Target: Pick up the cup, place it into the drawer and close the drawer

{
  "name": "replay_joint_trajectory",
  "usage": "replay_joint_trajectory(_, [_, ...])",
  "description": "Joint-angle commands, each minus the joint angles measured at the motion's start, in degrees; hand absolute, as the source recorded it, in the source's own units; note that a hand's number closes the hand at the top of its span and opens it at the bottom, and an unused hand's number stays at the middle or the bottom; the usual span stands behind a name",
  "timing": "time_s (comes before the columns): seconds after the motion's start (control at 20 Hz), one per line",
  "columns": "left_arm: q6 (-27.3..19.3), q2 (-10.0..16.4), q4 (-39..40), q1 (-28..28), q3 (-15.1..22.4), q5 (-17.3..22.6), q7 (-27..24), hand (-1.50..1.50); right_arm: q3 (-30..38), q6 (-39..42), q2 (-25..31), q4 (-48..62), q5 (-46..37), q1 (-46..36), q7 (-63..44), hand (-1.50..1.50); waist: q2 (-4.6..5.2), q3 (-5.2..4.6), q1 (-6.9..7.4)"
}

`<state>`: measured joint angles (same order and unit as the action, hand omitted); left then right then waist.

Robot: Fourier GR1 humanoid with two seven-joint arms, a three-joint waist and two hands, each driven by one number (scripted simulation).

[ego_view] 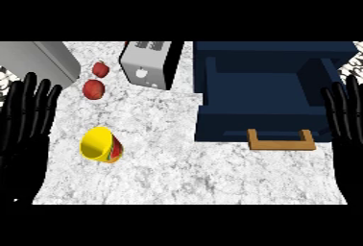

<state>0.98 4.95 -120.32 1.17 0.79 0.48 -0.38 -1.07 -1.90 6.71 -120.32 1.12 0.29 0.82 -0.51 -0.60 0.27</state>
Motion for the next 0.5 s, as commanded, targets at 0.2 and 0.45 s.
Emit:
replay_joint_trajectory(0.2, [11.3,3.1,-1.6,-4.8,1.1,10.6,-1.9,-1.5,2.8,0.6,0.0,2.7,0.6,0.0,3.6,-1.5,0.5,0.6,-0.13])
replay_joint_trajectory(0.45, [12.5,2.0,3.7,-6.8,-2.8,22.8,4.4,-1.5,2.1,4.0,4.6,2.7,-1.0,-2.4,-2.9,-1.5,0.57,0.56,-0.17])
